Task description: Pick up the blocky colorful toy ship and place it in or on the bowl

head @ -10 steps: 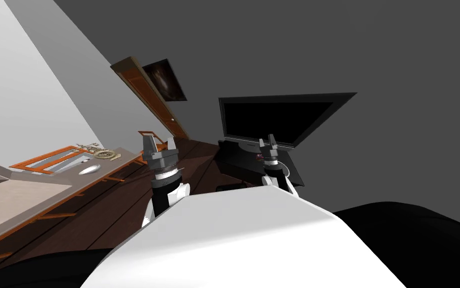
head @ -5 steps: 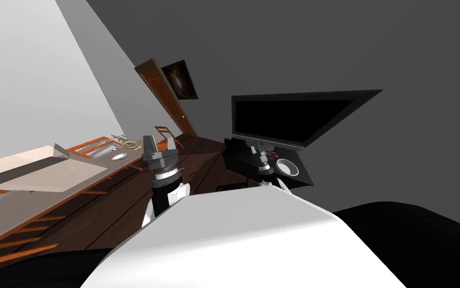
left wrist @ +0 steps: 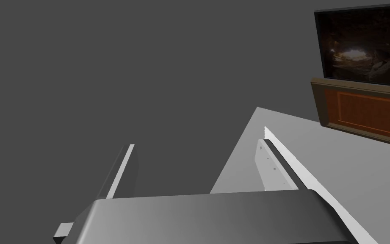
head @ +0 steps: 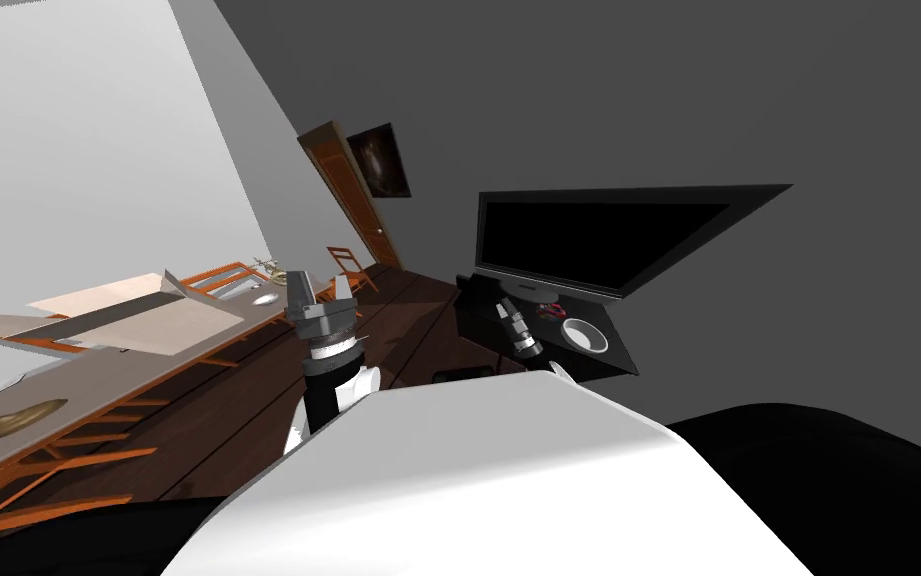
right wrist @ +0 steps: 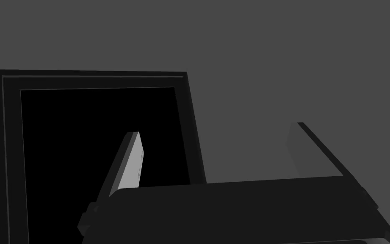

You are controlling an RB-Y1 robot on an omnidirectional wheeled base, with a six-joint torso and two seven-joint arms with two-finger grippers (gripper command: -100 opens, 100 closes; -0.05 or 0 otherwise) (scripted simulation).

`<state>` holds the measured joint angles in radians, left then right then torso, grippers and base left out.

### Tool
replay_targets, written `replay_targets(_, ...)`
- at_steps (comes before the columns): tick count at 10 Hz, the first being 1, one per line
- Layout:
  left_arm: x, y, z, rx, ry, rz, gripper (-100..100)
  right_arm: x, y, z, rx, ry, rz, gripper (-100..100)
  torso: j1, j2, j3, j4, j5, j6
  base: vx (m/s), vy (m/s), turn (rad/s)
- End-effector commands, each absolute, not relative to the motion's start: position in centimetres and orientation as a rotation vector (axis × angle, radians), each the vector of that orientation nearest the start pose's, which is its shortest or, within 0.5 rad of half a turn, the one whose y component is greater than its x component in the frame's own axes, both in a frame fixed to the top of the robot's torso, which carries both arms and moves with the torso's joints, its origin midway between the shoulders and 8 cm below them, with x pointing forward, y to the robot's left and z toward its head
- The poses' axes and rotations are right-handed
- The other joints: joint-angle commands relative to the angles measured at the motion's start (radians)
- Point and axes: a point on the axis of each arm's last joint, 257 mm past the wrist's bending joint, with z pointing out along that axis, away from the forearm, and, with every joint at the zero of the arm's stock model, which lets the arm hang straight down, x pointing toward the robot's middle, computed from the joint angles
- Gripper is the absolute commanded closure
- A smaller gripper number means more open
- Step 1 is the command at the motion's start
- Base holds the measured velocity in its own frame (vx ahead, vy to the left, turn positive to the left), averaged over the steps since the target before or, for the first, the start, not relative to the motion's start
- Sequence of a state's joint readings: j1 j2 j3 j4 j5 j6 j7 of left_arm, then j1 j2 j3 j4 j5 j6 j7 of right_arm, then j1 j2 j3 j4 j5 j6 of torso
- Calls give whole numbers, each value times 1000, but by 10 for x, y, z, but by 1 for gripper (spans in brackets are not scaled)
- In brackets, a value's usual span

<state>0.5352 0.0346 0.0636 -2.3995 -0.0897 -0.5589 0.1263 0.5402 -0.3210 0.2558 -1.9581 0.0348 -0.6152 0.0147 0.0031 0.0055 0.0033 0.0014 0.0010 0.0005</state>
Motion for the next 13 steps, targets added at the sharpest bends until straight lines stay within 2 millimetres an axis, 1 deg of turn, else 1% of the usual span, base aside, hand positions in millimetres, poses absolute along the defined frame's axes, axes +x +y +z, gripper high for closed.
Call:
replay_targets(1,305,275,75,-489,574,-1325,0,349,-174,-168,600,1217,1409,-100,0,0,0,0,0,0,-62,83,151)
replay_targets(2,305,275,75,-489,574,-1325,0,349,-176,-181,618,1239,1396,-100,1,0,0,0,0,-1,-52,65,87)
replay_targets(3,305,275,75,-489,574,-1325,0,342,-168,-201,589,1312,1386,-100,0,0,0,0,0,0,-73,78,166)
replay_targets(4,305,275,75,-489,574,-1325,0,342,-170,-211,603,1330,1375,-100,0,1,0,0,0,0,-54,57,81)
replay_targets(5,305,275,75,-489,574,-1325,0,333,-163,-231,566,1404,1363,-100,-1,0,0,0,0,0,-49,55,161)
replay_targets(6,305,275,75,-489,574,-1325,0,332,-168,-248,588,1434,1343,-100,-1,-1,0,0,0,0,-38,49,114)
replay_targets(7,305,275,75,-489,574,-1325,0,321,-163,-269,545,1513,1326,-100,-2,-1,-1,0,0,0,-50,59,188)
replay_targets(8,305,275,75,-489,574,-1325,0,319,-168,-283,564,1539,1308,-100,-1,0,0,0,0,0,-41,44,114)
replay_targets(9,305,275,75,-489,574,-1325,0,318,-169,-285,567,1543,1305,-100,-2,-1,0,0,0,0,-13,18,-12)
replay_targets(10,305,275,75,-489,575,-1325,0,305,-168,-309,521,1630,1280,-100,-4,-2,-1,0,-1,0,-14,37,155)
replay_targets(11,305,275,75,-489,574,-1325,0,302,-172,-320,536,1651,1264,-100,-3,-3,-2,-1,-1,0,-19,31,142)
replay_targets(12,305,275,75,-489,575,-1325,0,302,-173,-322,538,1654,1262,-100,-3,-2,-1,0,-1,0,-13,11,14)
replay_targets(13,305,275,75,-489,575,-1325,0,288,-173,-341,480,1732,1240,-100,-4,-3,-2,0,-1,0,-21,30,240)
